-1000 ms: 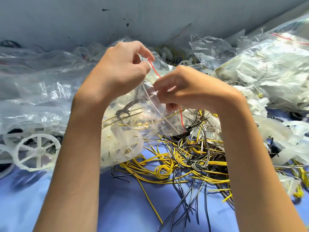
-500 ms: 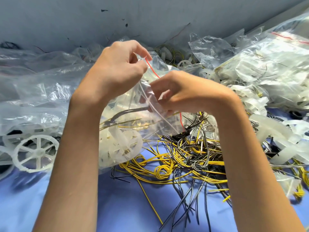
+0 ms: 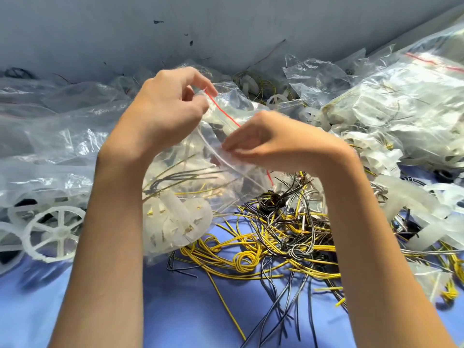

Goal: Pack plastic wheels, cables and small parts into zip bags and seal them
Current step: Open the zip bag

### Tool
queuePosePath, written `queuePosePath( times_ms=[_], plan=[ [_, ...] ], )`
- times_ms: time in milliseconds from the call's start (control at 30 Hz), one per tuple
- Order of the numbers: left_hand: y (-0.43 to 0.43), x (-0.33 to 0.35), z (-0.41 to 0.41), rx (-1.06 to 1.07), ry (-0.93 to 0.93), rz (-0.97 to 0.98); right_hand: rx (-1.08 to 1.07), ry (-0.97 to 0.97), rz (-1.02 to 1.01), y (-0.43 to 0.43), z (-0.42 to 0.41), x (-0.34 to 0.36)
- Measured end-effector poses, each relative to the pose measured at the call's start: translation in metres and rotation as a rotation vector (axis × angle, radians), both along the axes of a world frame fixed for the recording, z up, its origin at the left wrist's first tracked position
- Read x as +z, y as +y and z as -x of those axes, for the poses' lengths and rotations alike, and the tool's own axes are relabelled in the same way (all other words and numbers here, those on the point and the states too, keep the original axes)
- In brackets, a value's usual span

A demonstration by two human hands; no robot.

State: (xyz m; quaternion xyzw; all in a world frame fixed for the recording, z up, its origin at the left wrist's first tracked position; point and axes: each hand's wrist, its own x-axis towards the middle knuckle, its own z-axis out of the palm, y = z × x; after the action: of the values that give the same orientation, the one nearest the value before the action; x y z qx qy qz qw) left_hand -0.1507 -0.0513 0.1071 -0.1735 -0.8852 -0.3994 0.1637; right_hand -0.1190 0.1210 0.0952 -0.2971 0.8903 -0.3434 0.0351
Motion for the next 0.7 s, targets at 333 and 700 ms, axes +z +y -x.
queuePosePath(
  times_ms=[333,700],
  plan=[
    [-0.008,-0.001,0.004,0.144,0.048,0.051,-0.257,-0.134,-0.465,0.033,0.01,-0.013],
    [-0.01,-0.001,0.004,0.113,0.053,0.045,-0.323,-0.243,-0.738,0.012,0.016,-0.029]
  ],
)
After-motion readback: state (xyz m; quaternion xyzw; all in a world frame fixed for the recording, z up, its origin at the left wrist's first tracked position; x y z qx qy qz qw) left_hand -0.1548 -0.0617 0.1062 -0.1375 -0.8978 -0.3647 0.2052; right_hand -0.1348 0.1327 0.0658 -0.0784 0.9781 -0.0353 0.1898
